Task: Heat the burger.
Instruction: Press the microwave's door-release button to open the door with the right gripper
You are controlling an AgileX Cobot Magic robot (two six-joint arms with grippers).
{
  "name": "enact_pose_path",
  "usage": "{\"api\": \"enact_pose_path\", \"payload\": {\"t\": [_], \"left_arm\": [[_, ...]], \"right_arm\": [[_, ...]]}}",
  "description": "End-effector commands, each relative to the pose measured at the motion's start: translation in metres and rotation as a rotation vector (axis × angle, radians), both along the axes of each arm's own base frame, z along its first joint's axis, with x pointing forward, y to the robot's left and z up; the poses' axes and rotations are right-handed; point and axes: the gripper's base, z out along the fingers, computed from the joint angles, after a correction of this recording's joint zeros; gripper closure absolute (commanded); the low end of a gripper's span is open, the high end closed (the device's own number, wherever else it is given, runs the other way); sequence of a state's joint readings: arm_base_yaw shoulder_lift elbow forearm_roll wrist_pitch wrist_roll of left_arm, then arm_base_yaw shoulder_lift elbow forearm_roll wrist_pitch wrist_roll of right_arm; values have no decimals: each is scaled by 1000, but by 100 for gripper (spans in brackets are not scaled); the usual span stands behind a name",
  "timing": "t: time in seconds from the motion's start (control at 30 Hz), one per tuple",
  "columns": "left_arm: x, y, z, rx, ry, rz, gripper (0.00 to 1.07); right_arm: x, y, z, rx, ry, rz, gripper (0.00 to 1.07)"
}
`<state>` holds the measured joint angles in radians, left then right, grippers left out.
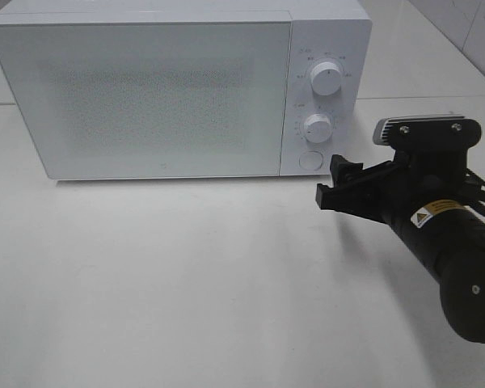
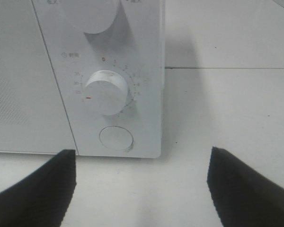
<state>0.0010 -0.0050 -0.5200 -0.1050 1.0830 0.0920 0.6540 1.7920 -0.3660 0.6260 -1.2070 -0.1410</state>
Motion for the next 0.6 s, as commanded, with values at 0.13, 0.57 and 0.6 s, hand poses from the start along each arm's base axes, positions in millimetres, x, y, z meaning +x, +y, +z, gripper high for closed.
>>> {"api": "enact_pose_path", "payload": {"t": [0.13,0.57,0.6], "left_arm": [[-2,0,0,-4,-28,3,9],[-2,0,0,-4,-28,3,9],[-2,0,0,-4,-28,3,9]], "right_arm": [[6,18,13,13,-182,-7,32],[10,31,5,14,-151,6,32],[10,31,5,44,-144,1,32]]}}
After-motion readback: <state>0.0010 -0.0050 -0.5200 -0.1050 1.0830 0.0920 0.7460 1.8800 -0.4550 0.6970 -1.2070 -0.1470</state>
